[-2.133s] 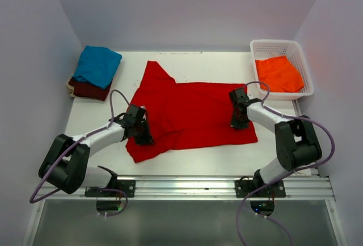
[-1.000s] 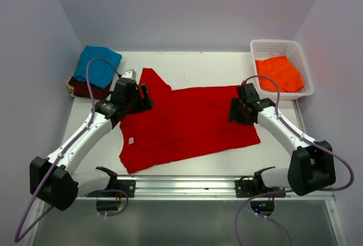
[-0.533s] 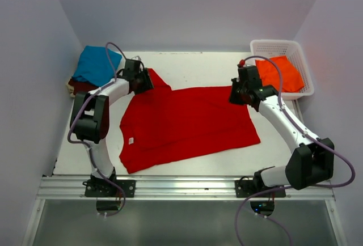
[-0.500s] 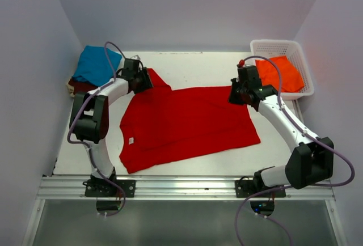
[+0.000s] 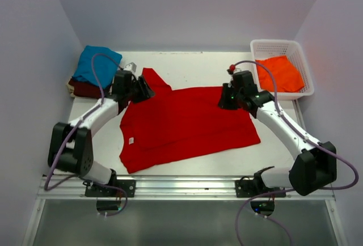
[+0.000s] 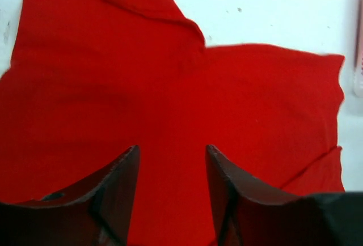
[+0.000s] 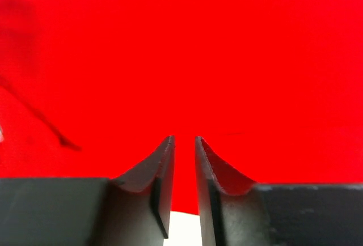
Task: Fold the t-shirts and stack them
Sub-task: Fold the flattened tshirt in 1/3 of the way
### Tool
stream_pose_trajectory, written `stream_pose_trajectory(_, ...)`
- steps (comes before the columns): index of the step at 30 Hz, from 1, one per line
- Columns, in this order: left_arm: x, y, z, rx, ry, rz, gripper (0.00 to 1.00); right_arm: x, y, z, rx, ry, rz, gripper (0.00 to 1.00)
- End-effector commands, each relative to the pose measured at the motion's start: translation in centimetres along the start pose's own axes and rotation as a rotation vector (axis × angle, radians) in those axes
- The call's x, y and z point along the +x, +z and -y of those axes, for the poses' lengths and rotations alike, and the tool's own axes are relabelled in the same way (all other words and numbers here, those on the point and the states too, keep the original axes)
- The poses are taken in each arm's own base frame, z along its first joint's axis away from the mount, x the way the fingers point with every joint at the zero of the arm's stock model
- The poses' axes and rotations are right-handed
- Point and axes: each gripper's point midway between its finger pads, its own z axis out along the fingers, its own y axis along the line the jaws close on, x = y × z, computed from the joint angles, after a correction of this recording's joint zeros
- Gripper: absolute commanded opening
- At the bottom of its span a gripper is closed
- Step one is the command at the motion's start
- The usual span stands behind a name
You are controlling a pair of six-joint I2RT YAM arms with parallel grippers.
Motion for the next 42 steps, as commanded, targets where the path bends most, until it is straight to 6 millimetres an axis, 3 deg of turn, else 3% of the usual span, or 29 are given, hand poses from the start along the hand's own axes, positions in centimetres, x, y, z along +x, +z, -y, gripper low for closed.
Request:
stream_pose_trajectory(1, -2.3, -5.2, 1.8, 0.046, 0.022, 0.206, 0.57, 1.4, 1.2, -8.4, -0.177, -0.239, -0.058, 0.29)
stream_pose_trajectory(3, -3.0, -7.1, 1.3, 0.018, 0.025, 0.277, 0.62, 3.0, 1.9, -11.4, -0.219, -0.316, -0.11, 0.31)
stream_pose_trajectory(4, -4.0, -9.0, 1.1, -0.002, 0.021, 0.346, 0.66, 4.2, 2.7, -14.1, -0.257, -0.37, -0.145, 0.32)
stream_pose_trajectory(6, -4.5, -10.7, 1.0, -0.017, 0.022, 0.393, 0.7, 5.4, 3.4, -16.3, -0.274, -0.43, -0.178, 0.32)
stream_pose_trajectory(7, -4.9, -12.3, 0.9, -0.025, 0.016, 0.429, 0.72, 5.7, 3.1, -19.0, -0.311, -0.478, -0.176, 0.33)
stream_pose_trajectory(9, -5.2, -13.9, 0.8, -0.032, 0.008, 0.47, 0.74, 8.0, 4.8, -20.4, -0.315, -0.535, -0.25, 0.34)
stream_pose_trajectory(10, -5.7, -15.9, 0.8, -0.033, -0.006, 0.526, 0.77, 8.1, 4.5, -22.5, -0.352, -0.565, -0.243, 0.34)
stream_pose_trajectory(11, -5.7, -16.7, 0.5, -0.043, -0.01, 0.553, 0.78, 9.9, 5.8, -22.6, -0.333, -0.588, -0.303, 0.34)
stream_pose_trajectory(12, -5.9, -17.8, 0.3, -0.046, -0.017, 0.588, 0.8, 10.3, 6.1, -23.2, -0.336, -0.611, -0.312, 0.34)
stream_pose_trajectory(13, -6.4, -20.2, 0.3, -0.047, -0.032, 0.66, 0.84, 10.5, 5.6, -24.9, -0.36, -0.635, -0.301, 0.34)
stream_pose_trajectory(18, -7.3, -26.9, 0.7, -0.01, -0.04, 0.835, 0.91, 14.2, 7.5, -27.2, -0.372, -0.702, -0.385, 0.34)
stream_pose_trajectory(19, -7.4, -28.6, 0.8, 0.004, -0.046, 0.877, 0.93, 14.3, 7.2, -28.5, -0.391, -0.716, -0.375, 0.34)
stream_pose_trajectory(22, -7.7, -31.7, 1.2, 0.037, -0.031, 0.96, 0.99, 16.3, 7.7, -29.7, -0.394, -0.749, -0.411, 0.35)
stream_pose_trajectory(25, -7.7, -33.4, 1.7, 0.056, -0.01, 0.99, 1.0, 18.3, 8.1, -30.6, -0.39, -0.781, -0.443, 0.35)
stream_pose_trajectory(28, -7.7, -33.9, 1.9, 0.061, 0.002, 0.992, 1.0, 19.7, 8.4, -30.7, -0.358, -0.811, -0.46, 0.35)
stream_pose_trajectory(42, -7.4, -33.7, 1.4, 0.041, -0.006, 0.984, 1.0, 21.6, 9.5, -29.5, -0.273, -0.801, -0.478, 0.32)
